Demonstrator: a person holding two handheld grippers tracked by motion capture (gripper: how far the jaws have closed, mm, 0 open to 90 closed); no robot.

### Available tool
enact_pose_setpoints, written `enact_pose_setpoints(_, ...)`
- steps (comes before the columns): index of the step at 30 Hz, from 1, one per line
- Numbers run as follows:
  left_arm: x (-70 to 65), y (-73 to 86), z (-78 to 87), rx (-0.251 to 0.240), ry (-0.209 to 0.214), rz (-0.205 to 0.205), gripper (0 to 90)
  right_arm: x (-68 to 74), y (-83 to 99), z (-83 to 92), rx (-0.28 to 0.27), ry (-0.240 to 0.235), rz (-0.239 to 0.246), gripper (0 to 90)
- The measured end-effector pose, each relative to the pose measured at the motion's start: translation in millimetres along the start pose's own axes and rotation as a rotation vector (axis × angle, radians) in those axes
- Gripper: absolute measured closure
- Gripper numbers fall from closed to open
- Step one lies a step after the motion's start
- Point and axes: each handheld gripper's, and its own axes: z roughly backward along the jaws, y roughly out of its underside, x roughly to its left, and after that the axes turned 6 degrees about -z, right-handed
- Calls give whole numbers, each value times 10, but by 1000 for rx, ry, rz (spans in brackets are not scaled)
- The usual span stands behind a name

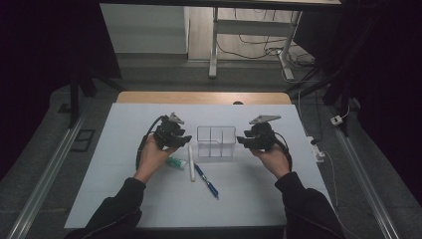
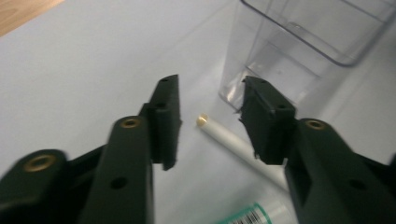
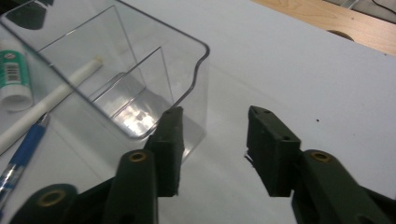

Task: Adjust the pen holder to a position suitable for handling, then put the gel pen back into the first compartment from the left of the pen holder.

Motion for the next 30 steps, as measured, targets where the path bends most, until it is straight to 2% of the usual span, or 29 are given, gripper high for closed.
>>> enact_pose_setpoints(1, -14, 23, 38, -5, 3, -6, 481, 28, 24, 50, 2, -10, -4, 481)
enact_pose_setpoints(4, -61, 95, 130, -16, 15, -10, 440, 59, 47, 92, -7, -19, -6, 442)
enact_pose_setpoints(11, -200, 269, 339, -39, 60, -14, 284, 205, 89, 244, -29, -43, 27, 329)
enact_pose_setpoints(14, -239, 326, 447, -62, 73, 1, 222, 265, 106, 298, -35, -60, 38, 286)
enact_pose_setpoints(17, -275, 377, 551, -84, 79, 11, 195, 318, 128, 329, -34, -78, 43, 237)
enact_pose_setpoints(23, -345, 498, 705, -110, 103, 19, 145, 377, 180, 356, 2, -97, 41, 135)
enact_pose_setpoints(30, -430, 633, 870, -141, 83, 20, 56, 473, 220, 316, 31, -88, 79, 11)
